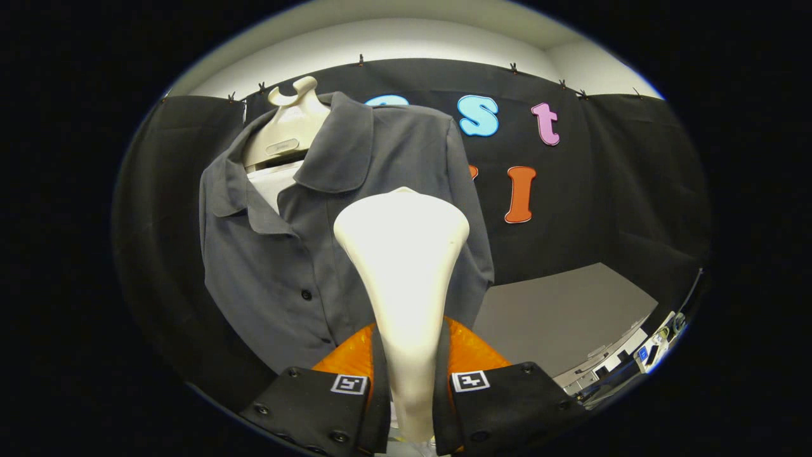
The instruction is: Iron the clothes twice with a garment steamer, once on the left side and once on the right side.
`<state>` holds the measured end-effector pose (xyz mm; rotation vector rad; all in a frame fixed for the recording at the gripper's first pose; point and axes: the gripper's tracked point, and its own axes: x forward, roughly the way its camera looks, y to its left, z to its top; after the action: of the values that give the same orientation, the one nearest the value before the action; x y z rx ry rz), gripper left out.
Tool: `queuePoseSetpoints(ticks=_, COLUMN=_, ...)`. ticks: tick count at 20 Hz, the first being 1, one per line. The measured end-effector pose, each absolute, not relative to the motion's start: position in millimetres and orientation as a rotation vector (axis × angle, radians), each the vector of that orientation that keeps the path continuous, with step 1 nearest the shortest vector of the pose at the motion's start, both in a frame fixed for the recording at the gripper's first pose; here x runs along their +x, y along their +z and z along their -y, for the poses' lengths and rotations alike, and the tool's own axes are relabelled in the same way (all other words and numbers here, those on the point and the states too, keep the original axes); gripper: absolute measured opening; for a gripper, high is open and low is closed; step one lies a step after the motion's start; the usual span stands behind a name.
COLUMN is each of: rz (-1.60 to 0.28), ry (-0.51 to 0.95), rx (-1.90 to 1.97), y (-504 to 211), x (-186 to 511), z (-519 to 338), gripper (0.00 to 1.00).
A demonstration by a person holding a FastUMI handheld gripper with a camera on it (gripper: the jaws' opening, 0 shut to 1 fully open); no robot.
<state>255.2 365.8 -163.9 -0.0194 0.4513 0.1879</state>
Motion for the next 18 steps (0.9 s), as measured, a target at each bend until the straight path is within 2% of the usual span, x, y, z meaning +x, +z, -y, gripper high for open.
queuePoseSetpoints(ticks=6, rz=-0.482, ry=0.174, rx=-0.063, y=-183, x=279, z=-364, gripper=0.35)
queuePoseSetpoints(ticks=18, rz=-0.49, ry=0.239, rx=-0.117, y=-226, x=278, z=-358, gripper=0.35)
